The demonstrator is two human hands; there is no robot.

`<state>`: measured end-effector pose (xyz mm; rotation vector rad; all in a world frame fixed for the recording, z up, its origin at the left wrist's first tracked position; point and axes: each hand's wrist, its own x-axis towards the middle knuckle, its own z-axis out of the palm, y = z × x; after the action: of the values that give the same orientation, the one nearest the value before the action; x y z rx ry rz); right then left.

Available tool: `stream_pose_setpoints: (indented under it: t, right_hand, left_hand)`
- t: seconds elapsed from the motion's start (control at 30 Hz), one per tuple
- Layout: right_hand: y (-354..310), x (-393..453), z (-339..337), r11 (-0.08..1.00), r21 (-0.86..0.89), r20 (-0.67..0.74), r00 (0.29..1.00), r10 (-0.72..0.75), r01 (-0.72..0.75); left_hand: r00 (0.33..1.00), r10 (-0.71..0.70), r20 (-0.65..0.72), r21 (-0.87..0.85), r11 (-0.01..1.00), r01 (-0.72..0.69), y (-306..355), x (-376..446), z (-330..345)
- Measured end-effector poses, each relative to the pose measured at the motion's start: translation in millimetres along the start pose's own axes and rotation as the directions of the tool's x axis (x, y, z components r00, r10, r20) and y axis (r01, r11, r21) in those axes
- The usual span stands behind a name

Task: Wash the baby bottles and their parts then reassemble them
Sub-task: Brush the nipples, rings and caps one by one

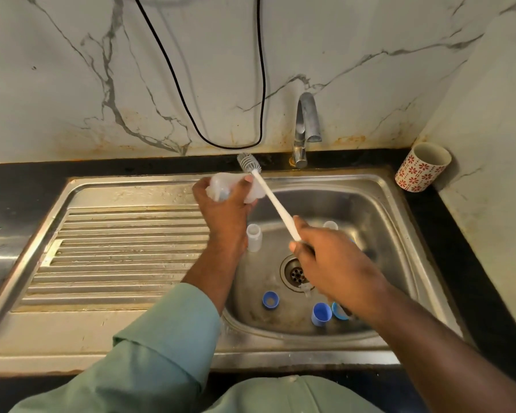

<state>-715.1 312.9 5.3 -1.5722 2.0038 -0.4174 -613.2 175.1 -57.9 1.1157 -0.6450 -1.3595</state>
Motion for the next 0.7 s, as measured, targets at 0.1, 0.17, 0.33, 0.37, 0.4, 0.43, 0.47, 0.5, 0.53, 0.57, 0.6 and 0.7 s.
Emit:
stream_pose_setpoints:
  t: [0.1,0.17,0.33,0.37,0.4,0.43,0.47,0.5,0.53,0.57,0.6,0.7]
  right_hand:
    - [-4.9,1.2,-13.3,0.996,0.057,0.032,0.998,0.062,-0.064]
    - [-6.2,-9.3,-15.7,0.998,0.053,0.075,0.997,0.034,-0.038]
    - [-6.4,-4.4,-14.2,0.993,0.095,0.057,0.996,0.063,-0.068]
    - [-5.0,-5.6,-13.2,0.991,0.111,0.062,0.996,0.063,-0.069]
    - [-3.7,-7.4,-13.2,0.990,0.124,0.068,0.996,0.054,-0.062]
    - [-1.9,-8.1,-13.6,0.990,0.128,0.069,0.996,0.047,-0.055]
    - [-0.8,-7.5,-14.3,0.992,0.114,0.063,0.997,0.042,-0.049]
    - [-0.5,-5.7,-15.1,0.996,0.084,0.049,0.998,0.038,-0.042]
    - [-1.0,-4.1,-16.7,0.998,0.059,0.032,0.999,0.034,-0.035]
    - [-2.3,-3.5,-17.7,0.999,0.042,0.025,0.999,0.026,-0.027]
    - [-4.2,-3.7,-19.0,1.000,0.029,0.037,0.999,0.012,-0.013]
    - [-7.2,-4.8,-21.7,1.000,0.009,0.073,0.997,-0.002,0.001]
  left_hand:
    - [0.999,0.028,-0.029,0.024,0.999,-0.027,-0.2,-2.6,4.1]
    - [0.990,0.029,-0.140,-0.028,0.999,-0.033,5.6,11.4,1.3]
    - [0.994,0.025,-0.110,0.016,1.000,-0.024,4.9,13.0,7.4]
    - [0.993,0.017,-0.113,0.006,1.000,-0.016,4.5,13.8,5.3]
    - [0.992,0.009,-0.128,-0.026,1.000,-0.013,6.4,16.9,3.4]
    - [0.991,0.004,-0.134,-0.061,0.998,-0.012,8.1,22.3,2.2]
    - [0.993,0.002,-0.115,-0.072,0.997,-0.010,9.6,26.5,1.8]
    - [0.997,0.003,-0.083,-0.058,0.998,-0.007,10.9,27.7,2.5]
    - [0.998,0.002,-0.056,-0.043,0.999,-0.004,12.3,27.6,4.8]
    - [0.999,-0.002,-0.054,-0.042,0.999,-0.001,13.3,27.9,7.1]
    - [0.997,-0.009,-0.078,-0.061,0.998,0.005,15.2,29.5,9.0]
    - [0.996,-0.024,-0.092,-0.099,0.995,0.015,18.9,36.6,10.8]
